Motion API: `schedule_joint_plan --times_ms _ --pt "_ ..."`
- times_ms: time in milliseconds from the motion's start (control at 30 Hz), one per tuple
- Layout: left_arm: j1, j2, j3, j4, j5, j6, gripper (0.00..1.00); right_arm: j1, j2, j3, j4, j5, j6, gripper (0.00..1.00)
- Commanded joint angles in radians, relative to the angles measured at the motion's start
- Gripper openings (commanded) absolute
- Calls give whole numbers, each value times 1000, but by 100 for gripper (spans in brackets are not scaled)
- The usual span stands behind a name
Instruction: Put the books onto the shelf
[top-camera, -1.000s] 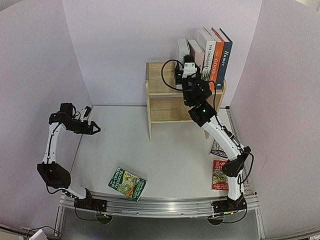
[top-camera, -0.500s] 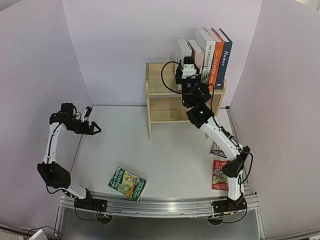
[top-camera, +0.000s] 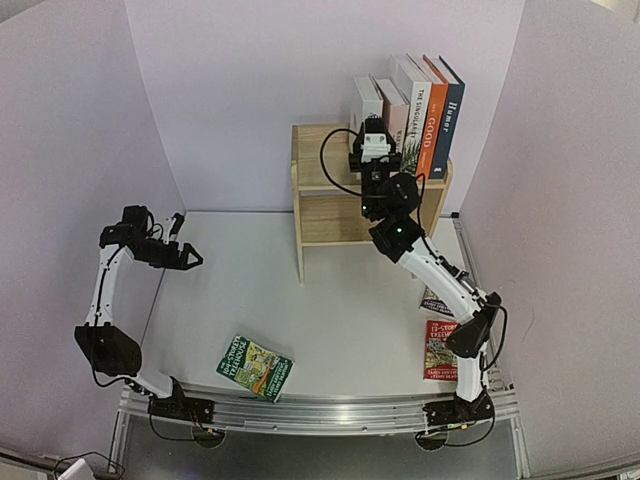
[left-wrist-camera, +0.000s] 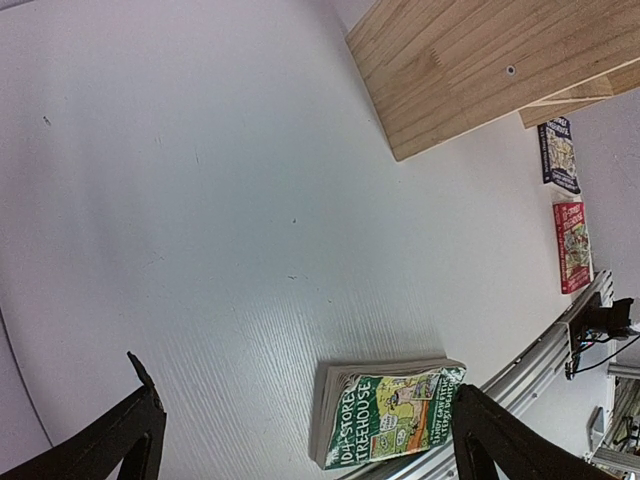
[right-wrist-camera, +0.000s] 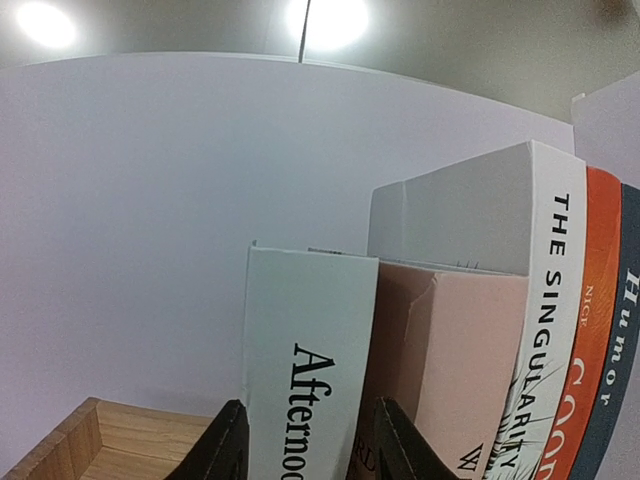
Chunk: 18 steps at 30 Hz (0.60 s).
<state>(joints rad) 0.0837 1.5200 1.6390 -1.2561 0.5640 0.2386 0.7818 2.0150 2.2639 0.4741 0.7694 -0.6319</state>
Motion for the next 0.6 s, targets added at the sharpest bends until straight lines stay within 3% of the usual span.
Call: schedule_joint_plan --times_ms 0,300,567 --pt "-7 3 -1 1 4 16 100 2 -67 -14 50 29 5 41" --pt "-13 7 -6 3 7 8 100 4 -37 -14 46 45 50 53" --pt "-25 10 19 -15 -10 -3 100 38 -64 -62 49 24 32 54"
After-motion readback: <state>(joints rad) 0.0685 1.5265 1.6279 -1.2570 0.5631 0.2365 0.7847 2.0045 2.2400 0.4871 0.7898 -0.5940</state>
